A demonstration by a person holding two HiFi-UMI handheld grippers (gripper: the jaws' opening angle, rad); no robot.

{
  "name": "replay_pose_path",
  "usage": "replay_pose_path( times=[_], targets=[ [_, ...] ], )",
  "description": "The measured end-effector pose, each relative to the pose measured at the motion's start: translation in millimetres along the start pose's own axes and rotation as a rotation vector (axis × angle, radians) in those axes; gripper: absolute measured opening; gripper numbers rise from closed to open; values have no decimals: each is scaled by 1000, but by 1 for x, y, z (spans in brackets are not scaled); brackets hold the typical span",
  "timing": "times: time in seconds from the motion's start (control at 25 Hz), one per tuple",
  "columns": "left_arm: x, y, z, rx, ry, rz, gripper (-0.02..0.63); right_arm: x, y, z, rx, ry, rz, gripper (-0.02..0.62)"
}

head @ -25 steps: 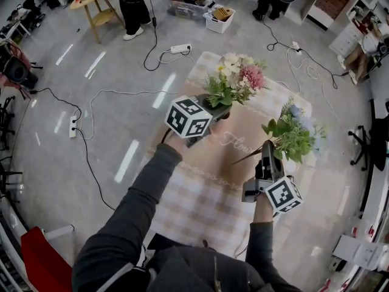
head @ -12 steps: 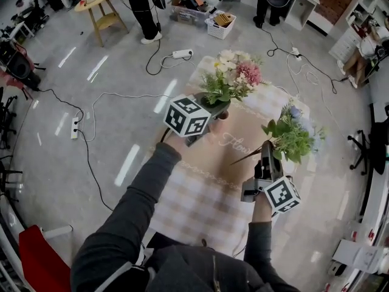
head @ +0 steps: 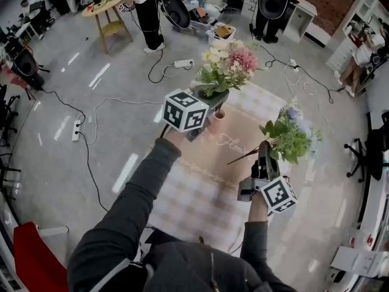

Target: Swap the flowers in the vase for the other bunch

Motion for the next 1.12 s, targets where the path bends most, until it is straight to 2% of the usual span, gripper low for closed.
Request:
replay_pose_path(
  times=[0.44,0.76,1.12],
  targets=[
    [32,-36,-39,58,-37,27,26,-23,-13,-34,45,-43,7,31],
    [47,-17,-95,52,-82,-6,26,-39,1,-62,20,-44,-9,31],
    [66,31,-140,12,-150,-137,26,-43,14,-69,-46,-59,-5,31]
  ],
)
Point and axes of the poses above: the fingertips, and each gripper's own axes: z forward along the fingers, x to its right, y out of its underside, the point moved 5 cm from there along -z, backward along the fingers, and after that the axes turned 8 degrees about x, right-handed, at the moved point
